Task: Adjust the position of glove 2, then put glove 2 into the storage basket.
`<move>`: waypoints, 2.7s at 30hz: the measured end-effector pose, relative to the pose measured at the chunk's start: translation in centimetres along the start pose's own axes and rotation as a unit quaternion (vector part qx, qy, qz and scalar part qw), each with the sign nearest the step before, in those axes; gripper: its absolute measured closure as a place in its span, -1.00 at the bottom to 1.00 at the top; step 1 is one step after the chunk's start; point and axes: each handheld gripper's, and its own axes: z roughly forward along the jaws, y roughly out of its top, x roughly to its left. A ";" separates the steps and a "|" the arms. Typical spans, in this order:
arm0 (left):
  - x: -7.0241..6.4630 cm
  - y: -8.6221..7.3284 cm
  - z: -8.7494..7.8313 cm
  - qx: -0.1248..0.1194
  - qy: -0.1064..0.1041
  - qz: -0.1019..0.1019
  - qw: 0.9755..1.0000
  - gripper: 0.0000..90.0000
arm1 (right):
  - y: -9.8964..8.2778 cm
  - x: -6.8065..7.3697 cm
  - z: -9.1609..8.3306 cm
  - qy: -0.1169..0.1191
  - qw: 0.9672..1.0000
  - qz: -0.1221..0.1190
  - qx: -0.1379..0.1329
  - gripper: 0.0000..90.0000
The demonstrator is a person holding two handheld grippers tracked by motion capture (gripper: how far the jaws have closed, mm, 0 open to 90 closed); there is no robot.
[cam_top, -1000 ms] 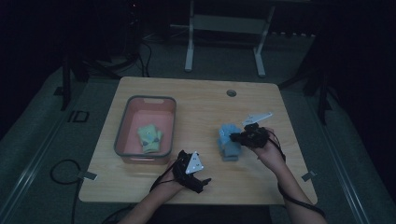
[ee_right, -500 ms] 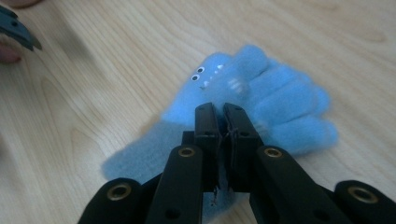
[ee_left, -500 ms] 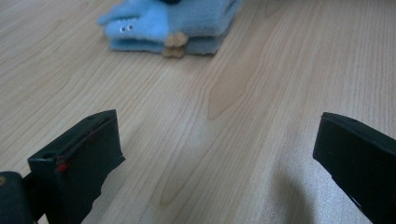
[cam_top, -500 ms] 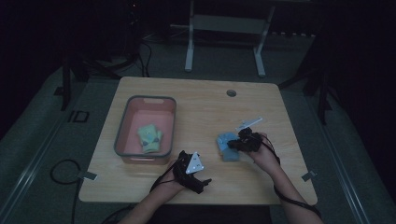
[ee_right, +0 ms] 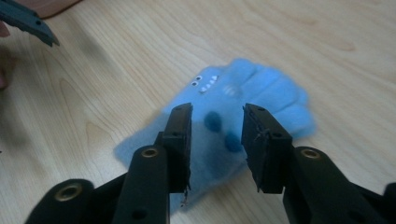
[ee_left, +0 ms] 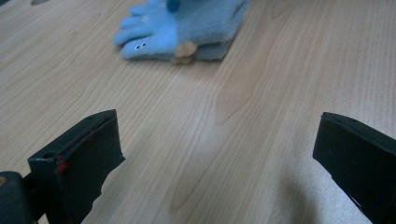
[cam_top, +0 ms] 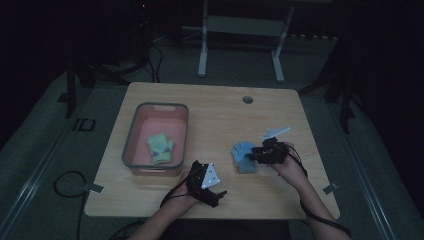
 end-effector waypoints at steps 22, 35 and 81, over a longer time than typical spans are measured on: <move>-1.3 4.2 1.7 0.003 -0.091 0.028 0.995 -0.84 | -0.6 -2.2 -3.7 -0.025 0.999 0.019 -0.036 0.23; 0.6 6.9 5.6 0.001 -0.084 0.105 0.991 -0.48 | 0.6 -3.6 -1.0 -0.025 0.998 0.053 -0.039 0.05; 3.8 9.6 6.5 0.083 -0.082 0.102 0.988 0.68 | 1.8 -3.0 2.7 0.044 0.995 0.088 -0.034 0.74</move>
